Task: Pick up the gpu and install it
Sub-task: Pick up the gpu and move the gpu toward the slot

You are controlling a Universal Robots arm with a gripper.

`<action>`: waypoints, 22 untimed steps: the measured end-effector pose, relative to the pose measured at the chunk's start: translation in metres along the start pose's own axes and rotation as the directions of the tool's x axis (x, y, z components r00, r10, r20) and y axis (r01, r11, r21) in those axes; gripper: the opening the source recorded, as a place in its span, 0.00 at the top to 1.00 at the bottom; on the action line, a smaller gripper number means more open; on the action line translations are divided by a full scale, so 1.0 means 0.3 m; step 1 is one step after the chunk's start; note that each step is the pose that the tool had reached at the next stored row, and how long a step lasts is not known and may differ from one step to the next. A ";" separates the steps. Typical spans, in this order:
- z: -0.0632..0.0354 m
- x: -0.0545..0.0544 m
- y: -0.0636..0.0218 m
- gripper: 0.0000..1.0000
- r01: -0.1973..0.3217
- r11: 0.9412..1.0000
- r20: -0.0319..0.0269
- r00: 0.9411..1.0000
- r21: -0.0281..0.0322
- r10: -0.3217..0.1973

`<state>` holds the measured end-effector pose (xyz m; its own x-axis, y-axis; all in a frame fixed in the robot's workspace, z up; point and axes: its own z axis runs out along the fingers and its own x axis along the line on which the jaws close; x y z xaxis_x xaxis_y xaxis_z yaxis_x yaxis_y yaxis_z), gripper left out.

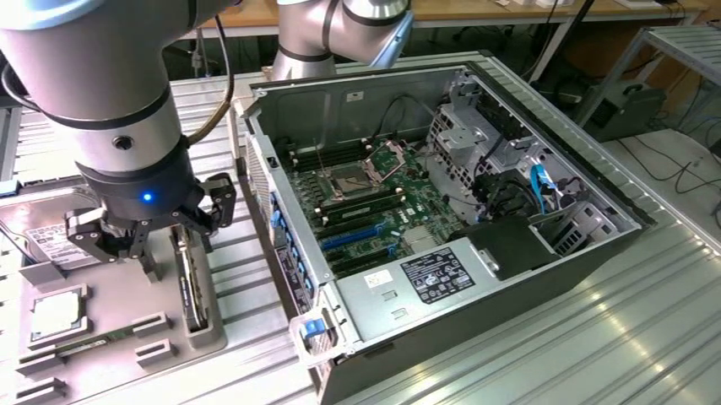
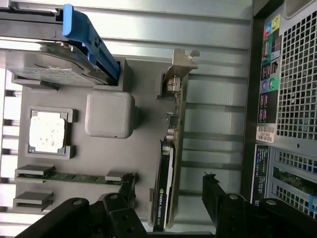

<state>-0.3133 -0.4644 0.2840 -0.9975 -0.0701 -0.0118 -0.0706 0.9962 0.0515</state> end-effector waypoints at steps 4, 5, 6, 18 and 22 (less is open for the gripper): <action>0.012 0.001 0.000 0.34 0.000 1.000 -0.002 1.000 0.000 0.000; 0.013 0.001 0.000 0.34 0.000 1.000 -0.002 1.000 0.000 0.000; 0.013 0.001 0.000 0.34 0.000 1.000 -0.003 1.000 0.000 0.000; 0.030 0.001 -0.003 0.34 -0.002 1.000 -0.008 1.000 0.000 0.002; 0.047 0.001 -0.005 0.34 -0.003 1.000 -0.014 1.000 0.001 0.003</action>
<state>-0.3134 -0.4653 0.2698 -0.9977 -0.0681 0.0024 -0.0679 0.9964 0.0505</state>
